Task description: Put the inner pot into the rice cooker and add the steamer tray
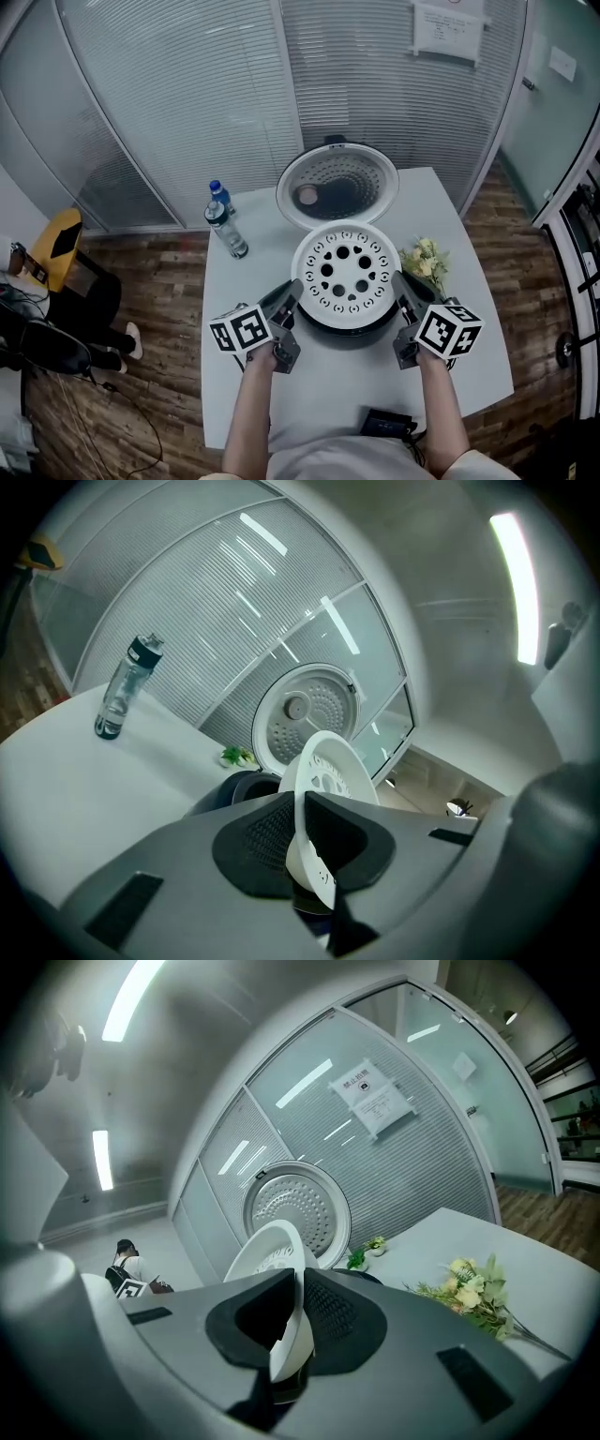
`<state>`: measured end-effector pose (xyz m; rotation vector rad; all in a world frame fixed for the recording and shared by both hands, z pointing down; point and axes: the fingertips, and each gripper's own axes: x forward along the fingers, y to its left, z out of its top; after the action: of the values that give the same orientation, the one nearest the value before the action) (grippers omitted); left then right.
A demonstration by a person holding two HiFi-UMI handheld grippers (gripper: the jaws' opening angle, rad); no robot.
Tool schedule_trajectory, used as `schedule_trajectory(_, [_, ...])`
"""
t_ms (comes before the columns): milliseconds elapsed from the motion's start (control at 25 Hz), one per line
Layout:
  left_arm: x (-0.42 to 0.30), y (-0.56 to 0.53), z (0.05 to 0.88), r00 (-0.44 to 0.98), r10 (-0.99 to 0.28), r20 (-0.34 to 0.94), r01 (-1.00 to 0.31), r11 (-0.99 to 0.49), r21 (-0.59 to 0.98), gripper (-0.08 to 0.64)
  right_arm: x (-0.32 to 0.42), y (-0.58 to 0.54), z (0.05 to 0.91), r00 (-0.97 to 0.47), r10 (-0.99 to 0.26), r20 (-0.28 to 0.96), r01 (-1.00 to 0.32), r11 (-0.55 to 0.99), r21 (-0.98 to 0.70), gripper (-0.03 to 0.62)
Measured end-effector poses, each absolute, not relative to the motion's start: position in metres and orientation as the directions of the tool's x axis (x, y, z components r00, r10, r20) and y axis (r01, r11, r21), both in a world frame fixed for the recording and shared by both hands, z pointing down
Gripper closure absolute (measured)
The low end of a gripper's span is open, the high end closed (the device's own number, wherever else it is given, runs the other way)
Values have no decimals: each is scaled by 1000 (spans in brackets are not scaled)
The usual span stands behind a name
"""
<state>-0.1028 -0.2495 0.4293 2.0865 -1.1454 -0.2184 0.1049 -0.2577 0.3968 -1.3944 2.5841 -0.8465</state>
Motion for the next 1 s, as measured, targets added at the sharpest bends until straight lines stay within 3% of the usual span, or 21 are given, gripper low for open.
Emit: schedule_trajectory(1000, [-101,-268,469,575,-757,311,-734,-309,605,520,104,-286,445,-571,-776,268,-774,399,-492,548])
